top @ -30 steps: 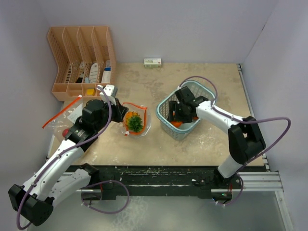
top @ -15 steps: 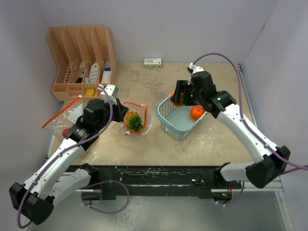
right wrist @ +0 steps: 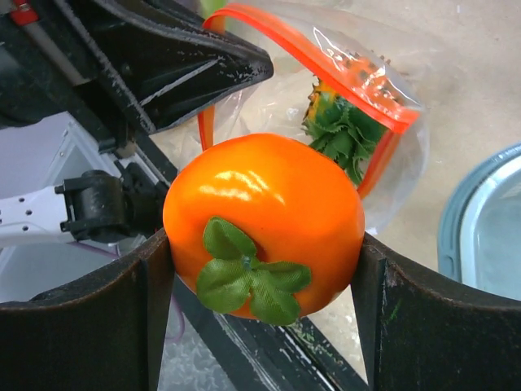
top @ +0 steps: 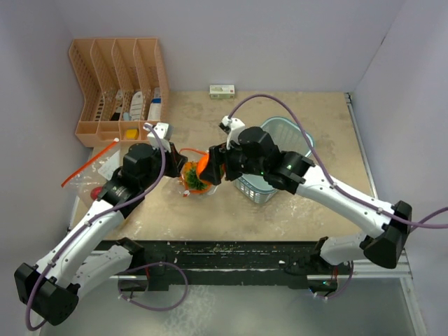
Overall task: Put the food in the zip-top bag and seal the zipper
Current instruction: Place the fake fruit in the zipper food storage bag.
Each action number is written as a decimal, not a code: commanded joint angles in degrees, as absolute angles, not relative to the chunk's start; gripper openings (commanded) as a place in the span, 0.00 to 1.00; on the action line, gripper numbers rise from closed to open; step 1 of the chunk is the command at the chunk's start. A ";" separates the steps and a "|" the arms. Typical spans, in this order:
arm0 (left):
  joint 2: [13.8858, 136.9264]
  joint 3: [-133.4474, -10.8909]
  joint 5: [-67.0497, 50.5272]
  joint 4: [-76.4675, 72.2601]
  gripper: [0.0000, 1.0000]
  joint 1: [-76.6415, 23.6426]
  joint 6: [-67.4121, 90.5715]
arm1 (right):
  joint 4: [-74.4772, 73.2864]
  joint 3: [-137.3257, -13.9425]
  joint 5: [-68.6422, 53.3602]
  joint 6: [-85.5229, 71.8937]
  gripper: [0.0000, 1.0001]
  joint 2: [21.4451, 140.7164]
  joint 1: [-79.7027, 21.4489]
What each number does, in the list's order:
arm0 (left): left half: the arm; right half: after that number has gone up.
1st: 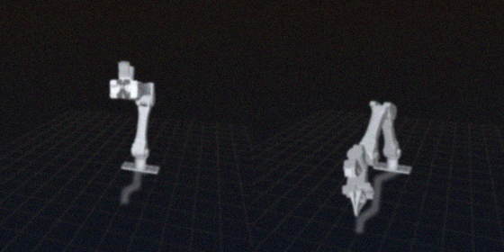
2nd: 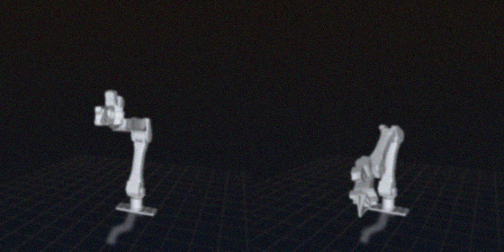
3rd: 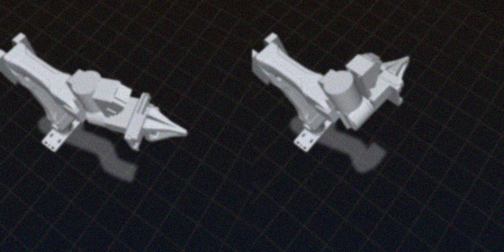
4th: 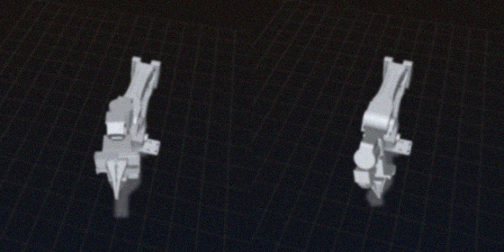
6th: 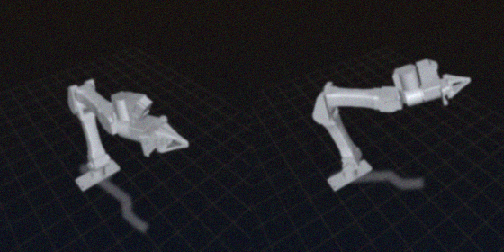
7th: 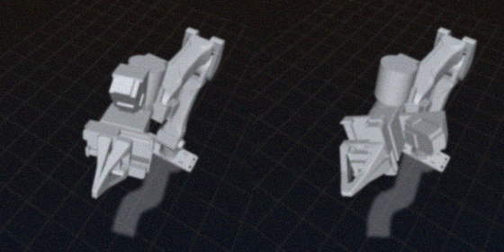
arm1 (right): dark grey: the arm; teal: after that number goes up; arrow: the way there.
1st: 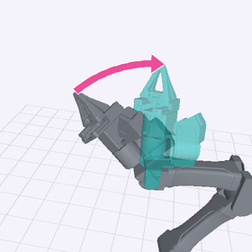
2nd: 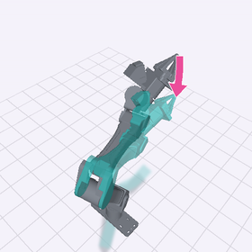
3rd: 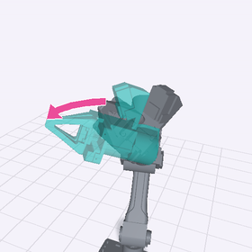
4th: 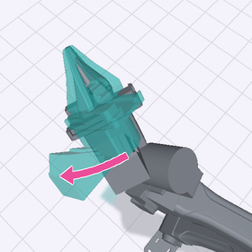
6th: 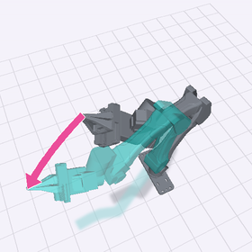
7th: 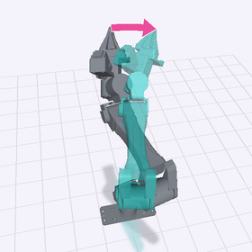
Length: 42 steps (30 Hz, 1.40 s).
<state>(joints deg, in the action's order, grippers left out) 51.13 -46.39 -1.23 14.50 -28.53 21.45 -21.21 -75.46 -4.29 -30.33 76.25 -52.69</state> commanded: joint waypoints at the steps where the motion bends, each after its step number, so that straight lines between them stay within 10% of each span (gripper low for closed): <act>1: 51.26 -49.38 -1.28 12.68 0.00 -28.56 21.27 | -13.91 -75.86 -2.19 -32.03 0.07 79.42 -52.99; 10: 50.50 -50.39 -2.10 13.18 0.00 -28.56 21.62 | -11.58 -80.67 1.06 -32.03 0.21 89.69 -53.35; 17: 50.86 -50.34 -2.59 13.16 0.00 -28.56 21.66 | -11.34 -81.72 3.19 -31.46 0.98 90.96 -53.82; 34: 50.63 -49.14 -1.87 12.71 0.00 -28.56 21.23 | -30.17 -80.87 17.32 -33.23 0.99 78.87 -52.87; 42: 48.66 -48.56 -4.21 11.79 0.00 -28.56 21.65 | -40.97 -78.81 22.89 -35.25 0.99 80.39 -33.13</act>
<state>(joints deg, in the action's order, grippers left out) 50.83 -47.68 -2.24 15.53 -28.53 21.47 -34.83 -79.79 16.29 -34.22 79.81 -39.57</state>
